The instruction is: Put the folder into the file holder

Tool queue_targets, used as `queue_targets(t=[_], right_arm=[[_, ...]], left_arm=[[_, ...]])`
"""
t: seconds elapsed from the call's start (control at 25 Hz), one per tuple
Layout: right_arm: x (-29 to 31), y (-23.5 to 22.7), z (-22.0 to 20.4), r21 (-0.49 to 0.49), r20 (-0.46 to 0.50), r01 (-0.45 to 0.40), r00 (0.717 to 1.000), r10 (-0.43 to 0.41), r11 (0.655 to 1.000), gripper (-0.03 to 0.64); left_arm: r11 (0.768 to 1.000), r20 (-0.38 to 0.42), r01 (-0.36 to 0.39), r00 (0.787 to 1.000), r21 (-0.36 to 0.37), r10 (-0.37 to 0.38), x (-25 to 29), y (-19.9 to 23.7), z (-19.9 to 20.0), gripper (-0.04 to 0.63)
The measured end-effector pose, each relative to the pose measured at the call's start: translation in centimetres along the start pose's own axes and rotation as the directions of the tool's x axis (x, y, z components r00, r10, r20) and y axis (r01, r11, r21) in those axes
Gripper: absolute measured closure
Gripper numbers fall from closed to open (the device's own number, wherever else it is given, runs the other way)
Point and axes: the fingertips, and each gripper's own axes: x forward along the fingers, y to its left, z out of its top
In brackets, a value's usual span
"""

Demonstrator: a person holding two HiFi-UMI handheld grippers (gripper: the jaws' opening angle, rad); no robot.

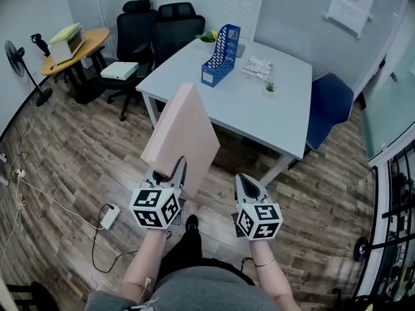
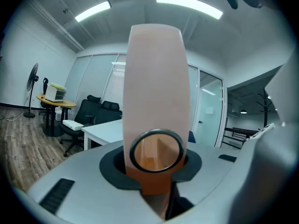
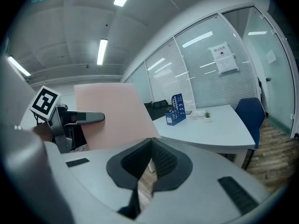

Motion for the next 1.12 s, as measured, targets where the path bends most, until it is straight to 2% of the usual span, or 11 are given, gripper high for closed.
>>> queue_targets(t=[0.44,0.72,1.12], right_arm=[[12.3,-1.5,5.0,0.007,0.005,0.052,0.999,-0.052,0.999,0.611],[16.0,-1.8,6.0,0.017,-0.006,0.080,0.997,-0.080,0.997,0.611],[20.3,-3.2,6.3,0.032,-0.030,0.066,0.997,-0.065,0.997,0.611]], left_arm=[[0.999,0.032,0.048,0.998,0.013,-0.049,10.5,8.0,6.2,0.462],[0.998,0.062,0.063,0.996,0.010,-0.063,13.9,10.9,8.5,0.462],[0.998,0.111,0.054,0.992,0.023,-0.056,17.8,13.2,12.0,0.463]])
